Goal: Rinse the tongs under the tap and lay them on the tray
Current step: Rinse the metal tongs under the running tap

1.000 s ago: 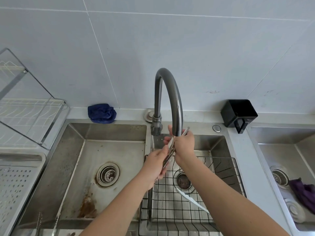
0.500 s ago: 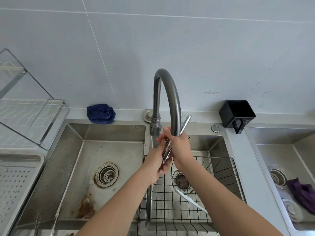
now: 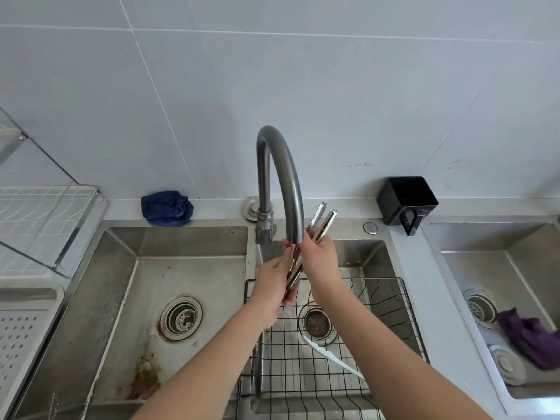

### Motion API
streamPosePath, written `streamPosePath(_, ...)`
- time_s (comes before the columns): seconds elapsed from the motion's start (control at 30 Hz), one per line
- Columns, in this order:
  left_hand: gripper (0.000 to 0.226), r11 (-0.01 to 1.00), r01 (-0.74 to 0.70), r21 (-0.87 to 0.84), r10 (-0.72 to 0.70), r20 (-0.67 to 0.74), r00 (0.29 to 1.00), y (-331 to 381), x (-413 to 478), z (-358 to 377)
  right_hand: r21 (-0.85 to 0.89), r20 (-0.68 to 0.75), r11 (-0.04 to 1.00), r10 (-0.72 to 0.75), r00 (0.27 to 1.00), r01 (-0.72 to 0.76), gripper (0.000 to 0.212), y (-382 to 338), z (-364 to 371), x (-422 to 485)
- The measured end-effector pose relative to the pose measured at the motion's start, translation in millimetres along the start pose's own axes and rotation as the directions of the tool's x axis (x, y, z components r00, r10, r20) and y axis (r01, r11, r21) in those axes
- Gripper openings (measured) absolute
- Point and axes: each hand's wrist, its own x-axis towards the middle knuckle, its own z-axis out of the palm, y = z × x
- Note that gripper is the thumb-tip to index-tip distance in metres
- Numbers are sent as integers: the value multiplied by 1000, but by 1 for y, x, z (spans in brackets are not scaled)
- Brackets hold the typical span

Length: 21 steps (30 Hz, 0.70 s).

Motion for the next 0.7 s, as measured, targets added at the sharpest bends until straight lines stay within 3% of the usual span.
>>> streamPosePath(0.13, 65, 987, 142, 69, -150, 123, 981, 0, -16, -16, 19, 63, 995, 101, 993, -102, 35, 7, 16, -6)
streamPosePath(0.23, 70, 963, 269, 19, -267, 198, 943, -5, -28, -30, -31, 223, 996, 90, 971, -85, 52, 18, 23, -14)
streamPosePath(0.33, 71, 960, 278, 23, -278, 165, 946, -9, -40, -44, -12, 181, 994, 109, 977, -108, 57, 26, 26, -17)
streamPosePath(0.4, 71, 973, 218, 75, -227, 142, 964, -12, -47, -48, 184, 165, 954, 209, 964, -238, 52, 29, 30, -20)
streamPosePath(0.47, 67, 981, 149, 124, -167, 154, 974, -17, -54, -50, 487, 228, 783, 315, 921, -388, 43, 33, 31, -23)
streamPosePath(0.5, 64, 982, 119, 144, -142, 164, 976, -20, -55, -51, 580, 249, 702, 331, 910, -414, 42, 34, 30, -24)
streamPosePath(0.53, 59, 981, 97, 168, -125, 170, 978, -23, -56, -52, 600, 241, 685, 336, 910, -412, 43, 37, 29, -24)
streamPosePath(0.6, 44, 975, 89, 204, -128, 191, 973, -30, -55, -54, 463, 134, 808, 342, 930, -363, 43, 41, 25, -23)
streamPosePath(0.7, 30, 985, 79, 152, -111, 218, 970, -40, -55, -47, 86, -59, 969, 236, 970, -230, 47, 42, 23, -20)
